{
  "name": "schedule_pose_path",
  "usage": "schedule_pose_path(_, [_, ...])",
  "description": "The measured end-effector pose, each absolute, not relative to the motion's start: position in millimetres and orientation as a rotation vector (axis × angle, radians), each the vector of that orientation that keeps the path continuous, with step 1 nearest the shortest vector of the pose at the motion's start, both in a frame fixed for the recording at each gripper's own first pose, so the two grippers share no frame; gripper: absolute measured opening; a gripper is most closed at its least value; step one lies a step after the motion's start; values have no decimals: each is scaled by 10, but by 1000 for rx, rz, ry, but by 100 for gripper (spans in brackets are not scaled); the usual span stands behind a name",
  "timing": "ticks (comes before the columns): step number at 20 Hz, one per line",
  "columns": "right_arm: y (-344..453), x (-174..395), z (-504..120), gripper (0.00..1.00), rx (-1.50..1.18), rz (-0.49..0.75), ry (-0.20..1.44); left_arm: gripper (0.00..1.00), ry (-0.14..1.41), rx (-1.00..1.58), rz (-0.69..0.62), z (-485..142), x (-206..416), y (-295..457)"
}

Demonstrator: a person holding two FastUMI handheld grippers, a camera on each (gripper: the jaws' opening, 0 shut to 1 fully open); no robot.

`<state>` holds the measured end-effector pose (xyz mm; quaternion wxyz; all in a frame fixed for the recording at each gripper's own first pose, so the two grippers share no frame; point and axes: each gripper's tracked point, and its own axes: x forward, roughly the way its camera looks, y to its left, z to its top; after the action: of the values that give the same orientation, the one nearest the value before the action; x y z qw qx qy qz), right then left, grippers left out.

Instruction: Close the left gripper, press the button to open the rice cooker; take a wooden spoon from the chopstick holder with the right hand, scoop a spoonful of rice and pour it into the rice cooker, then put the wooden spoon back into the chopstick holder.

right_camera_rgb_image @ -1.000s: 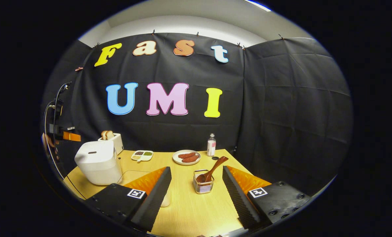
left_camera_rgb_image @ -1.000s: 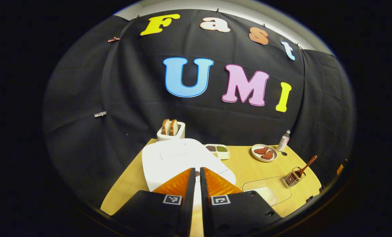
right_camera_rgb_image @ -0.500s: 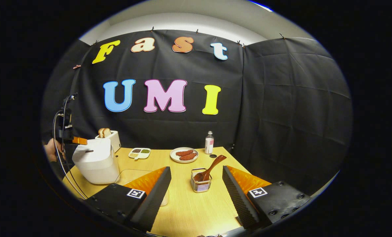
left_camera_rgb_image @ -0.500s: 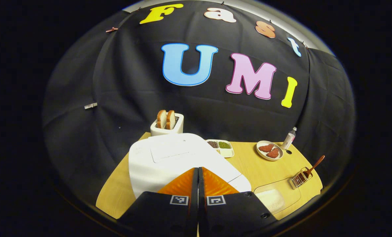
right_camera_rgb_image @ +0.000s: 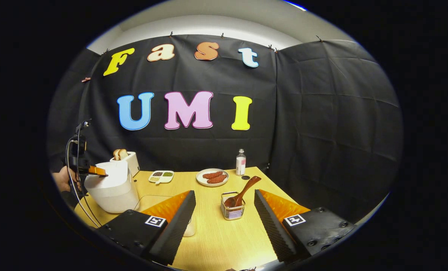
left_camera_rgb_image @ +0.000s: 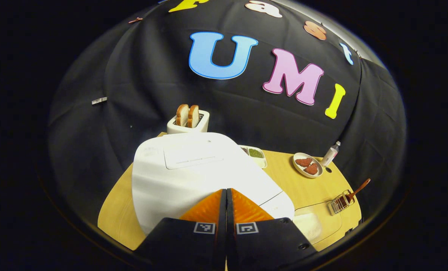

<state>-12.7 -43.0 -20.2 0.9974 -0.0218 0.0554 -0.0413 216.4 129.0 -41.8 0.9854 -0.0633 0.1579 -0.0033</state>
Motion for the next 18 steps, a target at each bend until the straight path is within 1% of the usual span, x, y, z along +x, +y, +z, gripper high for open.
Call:
schedule_pose_path(2, [-445, -122, -253, 98, -32, -85, 125, 7, 344, -136, 7, -525, 2253, 1288])
schedule_pose_path(7, [-488, -52, -230, 98, -38, -70, 125, 7, 321, -119, 45, -405, 2162, 1282])
schedule_pose_path(8, [-502, -18, -205, 98, -40, -67, 122, 11, 290, -99, 61, -300, 2135, 1276])
schedule_pose_path(9, [-515, 26, -189, 98, -38, -63, 120, 7, 240, -71, 79, -149, 2103, 1263])
schedule_pose_path(10, [-535, 80, -177, 98, -34, -60, 119, 7, 172, -34, 108, 76, 2042, 1277])
schedule_pose_path(13, [-590, 288, -148, 98, -24, -44, 115, 7, 42, 28, 153, 578, 1798, 1225])
schedule_pose_path(15, [-627, 433, -124, 98, -26, -34, 110, 7, 3, 11, 143, 730, 1561, 1068])
schedule_pose_path(16, [-660, 519, -144, 98, -29, -28, 112, 10, -9, 2, 136, 758, 1448, 974])
schedule_pose_path(18, [-716, 672, -193, 98, -26, -16, 125, 8, -22, -10, 134, 759, 1221, 830])
